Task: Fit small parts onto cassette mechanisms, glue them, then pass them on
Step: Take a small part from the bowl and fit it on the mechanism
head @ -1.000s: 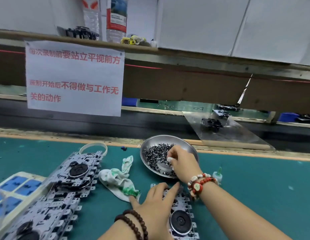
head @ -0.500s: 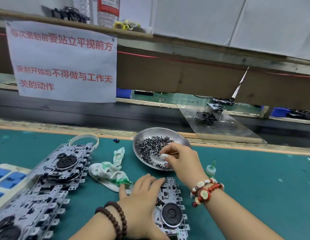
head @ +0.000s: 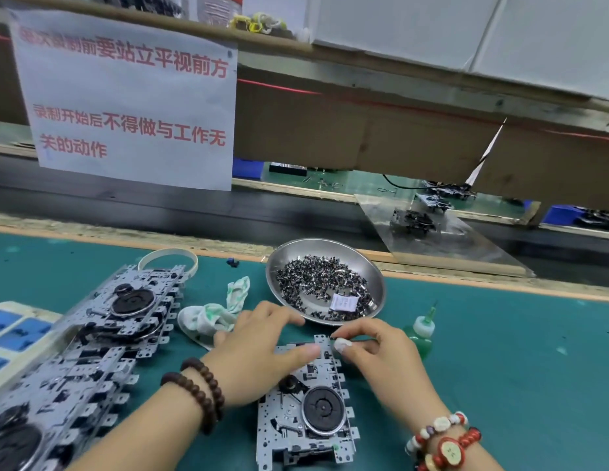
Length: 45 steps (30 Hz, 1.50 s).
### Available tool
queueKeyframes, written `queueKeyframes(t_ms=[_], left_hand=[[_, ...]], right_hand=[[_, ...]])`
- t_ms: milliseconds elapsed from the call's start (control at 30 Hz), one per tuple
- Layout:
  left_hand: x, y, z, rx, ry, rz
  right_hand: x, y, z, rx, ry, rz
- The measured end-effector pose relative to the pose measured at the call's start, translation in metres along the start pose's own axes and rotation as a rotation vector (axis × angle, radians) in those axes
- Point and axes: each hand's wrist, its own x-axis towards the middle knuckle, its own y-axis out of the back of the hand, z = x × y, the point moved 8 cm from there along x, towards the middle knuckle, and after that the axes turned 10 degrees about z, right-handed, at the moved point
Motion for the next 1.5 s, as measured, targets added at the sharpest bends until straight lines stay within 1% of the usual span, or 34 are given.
queueKeyframes(t_ms=[67, 100, 367, 667, 867, 1033, 1233, 1500], left_hand=[[0.005, 0.006, 0.001, -0.001, -0.011, 0.18], [0.005, 0.004, 0.001, -0.016, -0.011, 0.225], [0.004, -0.012, 0.001, -0.158, 0.004, 0.319], [0.001, -0.015, 0.004, -0.188, -0.007, 0.356], [0.002, -0.016, 0.004, -0.176, 0.005, 0.341], [0.002, -0.014, 0.004, -0.219, 0.034, 0.345], [0.001, -0.014, 0.002, -0.254, 0.049, 0.349], [0.0, -0.015, 0.002, -0.291, 0.053, 0.364]], right_hand=[[-0.002, -0.004, 0.001, -0.017, 0.003, -0.011], [-0.003, -0.006, 0.002, -0.027, 0.004, -0.02], [-0.006, -0.011, 0.007, -0.024, -0.023, -0.077], [-0.007, -0.009, 0.0, -0.101, 0.04, -0.054], [-0.008, -0.011, 0.002, -0.081, 0.01, -0.068], [-0.007, -0.014, 0.006, -0.026, -0.024, -0.073], [-0.01, -0.021, 0.018, 0.137, -0.157, -0.128], [-0.011, -0.027, 0.022, 0.236, -0.265, -0.139]])
